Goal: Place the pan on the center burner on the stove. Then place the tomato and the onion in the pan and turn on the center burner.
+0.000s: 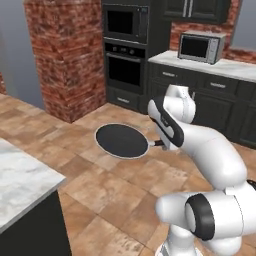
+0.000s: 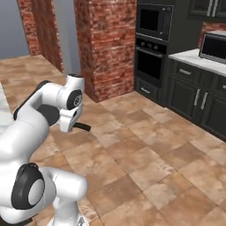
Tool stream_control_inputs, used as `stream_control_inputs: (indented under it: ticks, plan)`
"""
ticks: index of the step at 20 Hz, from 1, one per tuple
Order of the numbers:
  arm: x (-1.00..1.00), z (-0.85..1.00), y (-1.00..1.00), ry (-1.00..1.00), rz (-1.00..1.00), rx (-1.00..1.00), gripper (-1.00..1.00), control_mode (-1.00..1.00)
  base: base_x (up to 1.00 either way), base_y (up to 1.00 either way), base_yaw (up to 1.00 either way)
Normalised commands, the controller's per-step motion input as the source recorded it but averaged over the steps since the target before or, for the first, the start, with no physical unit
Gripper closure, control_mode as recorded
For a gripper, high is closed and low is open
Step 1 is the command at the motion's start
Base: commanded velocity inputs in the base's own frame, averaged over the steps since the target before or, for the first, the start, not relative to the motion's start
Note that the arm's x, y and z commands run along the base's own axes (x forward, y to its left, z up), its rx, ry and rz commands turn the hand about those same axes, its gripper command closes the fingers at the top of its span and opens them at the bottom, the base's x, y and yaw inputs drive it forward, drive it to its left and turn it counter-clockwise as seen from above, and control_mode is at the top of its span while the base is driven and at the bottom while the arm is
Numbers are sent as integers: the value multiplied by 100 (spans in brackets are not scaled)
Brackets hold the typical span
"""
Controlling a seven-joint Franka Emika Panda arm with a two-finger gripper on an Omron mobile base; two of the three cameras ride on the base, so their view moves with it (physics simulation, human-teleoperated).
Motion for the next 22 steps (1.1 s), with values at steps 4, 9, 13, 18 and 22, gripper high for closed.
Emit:
stream_control_inputs:
  ticks: [4, 9, 13, 18, 22]
  plan:
    - [0, 0, 0, 0, 0, 0, 100, 100, 50, -42, 34]
    - [0, 0, 0, 0, 0, 0, 100, 100, 53, -37, 32]
    - [0, 0, 0, 0, 0, 0, 100, 100, 54, -22, 30]
    - [0, 0, 0, 0, 0, 0, 100, 100, 60, -21, 29]
    - [0, 0, 0, 0, 0, 0, 100, 100, 62, -25, 29]
